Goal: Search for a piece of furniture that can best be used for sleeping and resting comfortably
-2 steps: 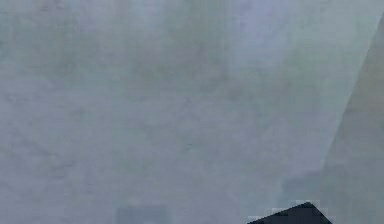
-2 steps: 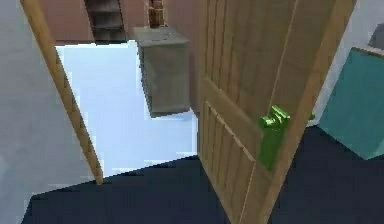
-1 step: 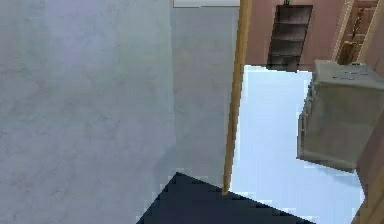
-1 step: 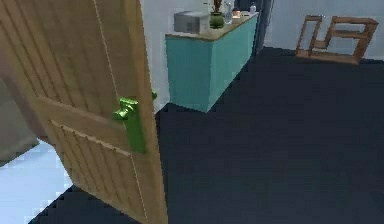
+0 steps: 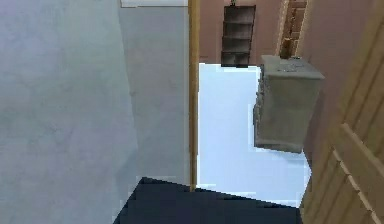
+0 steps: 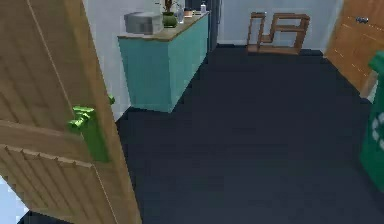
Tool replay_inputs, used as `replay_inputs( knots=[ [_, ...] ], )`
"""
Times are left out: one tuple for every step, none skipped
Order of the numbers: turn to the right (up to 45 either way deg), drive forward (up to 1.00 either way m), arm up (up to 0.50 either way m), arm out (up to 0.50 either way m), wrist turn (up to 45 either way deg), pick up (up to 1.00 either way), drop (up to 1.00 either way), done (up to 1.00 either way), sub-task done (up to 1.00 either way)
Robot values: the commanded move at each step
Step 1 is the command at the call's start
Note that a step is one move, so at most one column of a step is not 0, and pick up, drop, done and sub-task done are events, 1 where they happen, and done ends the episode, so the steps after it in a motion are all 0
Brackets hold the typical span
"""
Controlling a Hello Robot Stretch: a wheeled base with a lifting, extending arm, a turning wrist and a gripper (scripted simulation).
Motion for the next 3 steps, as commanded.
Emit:
replay_inputs(
  knots=[
    [0.0,0.25,0.00,0.00,0.0,0.00,0.00,0.00,0.00],
    [21.0,0.00,0.00,0.00,0.0,0.00,0.00,0.00,0.00],
    [0.0,1.00,0.00,0.00,0.0,0.00,0.00,0.00,0.00]
  ],
)
